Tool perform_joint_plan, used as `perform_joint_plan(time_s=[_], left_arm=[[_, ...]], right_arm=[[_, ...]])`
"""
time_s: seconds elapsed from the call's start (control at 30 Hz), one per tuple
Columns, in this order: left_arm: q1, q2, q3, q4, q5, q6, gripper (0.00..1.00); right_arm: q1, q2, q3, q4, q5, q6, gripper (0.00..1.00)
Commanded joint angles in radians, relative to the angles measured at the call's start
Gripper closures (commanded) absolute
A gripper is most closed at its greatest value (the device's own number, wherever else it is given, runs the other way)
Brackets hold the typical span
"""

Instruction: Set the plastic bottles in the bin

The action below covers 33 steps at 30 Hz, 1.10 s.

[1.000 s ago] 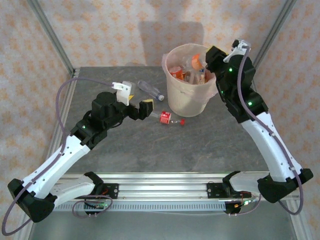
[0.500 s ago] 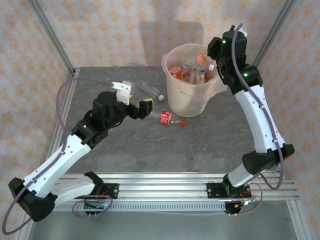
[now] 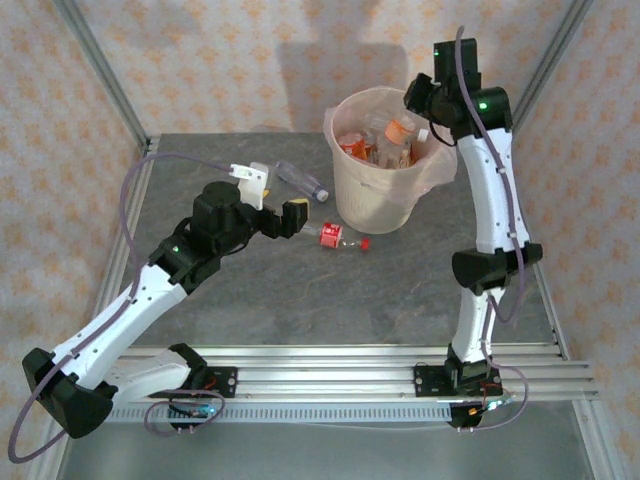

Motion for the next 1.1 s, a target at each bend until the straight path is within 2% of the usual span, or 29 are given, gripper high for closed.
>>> perform_joint_plan(time_s=[0.0, 0.07, 0.17, 0.23, 0.4, 0.53, 0.63, 0.7, 0.77, 0.87, 0.97, 1.07], left_arm=[[-0.005, 0.001, 0.024, -0.01, -0.022, -0.005, 0.0], [-0.005, 0.003, 0.028, -0.012, -0.022, -0.006, 0.0], [-0.005, 0.006, 0.032, -0.016, -0.023, -0.004, 0.0], [-0.004, 0.009, 0.035, -0.018, -0.022, -0.004, 0.0], [-0.005, 0.019, 0.04, -0.019, -0.017, -0.005, 0.0], [-0.004, 0.027, 0.045, -0.023, -0.015, -0.007, 0.0], [-0.005, 0.033, 0.047, -0.023, -0.016, -0.009, 0.0], [-0.005, 0.036, 0.047, -0.023, -0.017, -0.01, 0.0], [-0.004, 0.039, 0.047, -0.025, -0.027, -0.012, 0.0], [-0.006, 0.049, 0.052, -0.044, -0.048, -0.018, 0.0], [-0.003, 0.065, 0.058, -0.073, -0.101, -0.042, 0.0], [-0.001, 0.096, 0.076, -0.124, -0.196, -0.092, 0.0]], right_arm=[[-0.03, 0.041, 0.035, -0.13, -0.074, -0.003, 0.96], [-0.039, 0.05, 0.026, -0.133, -0.074, -0.003, 0.93], [-0.044, 0.062, 0.023, -0.144, -0.043, -0.007, 0.78], [-0.044, 0.068, 0.022, -0.155, -0.01, -0.015, 0.59], [-0.044, 0.074, 0.025, -0.169, 0.075, -0.037, 0.31], [-0.044, 0.068, 0.028, -0.17, 0.115, -0.056, 0.32], [-0.043, 0.063, 0.03, -0.164, 0.114, -0.066, 0.44], [-0.044, 0.057, 0.03, -0.161, 0.1, -0.071, 0.45], [-0.043, 0.048, 0.03, -0.16, 0.076, -0.073, 0.41], [-0.043, 0.026, 0.026, -0.157, 0.031, -0.078, 0.27], [-0.03, -0.015, 0.003, -0.151, 0.026, -0.087, 0.0], [-0.007, -0.075, -0.055, -0.124, 0.027, -0.098, 0.01]])
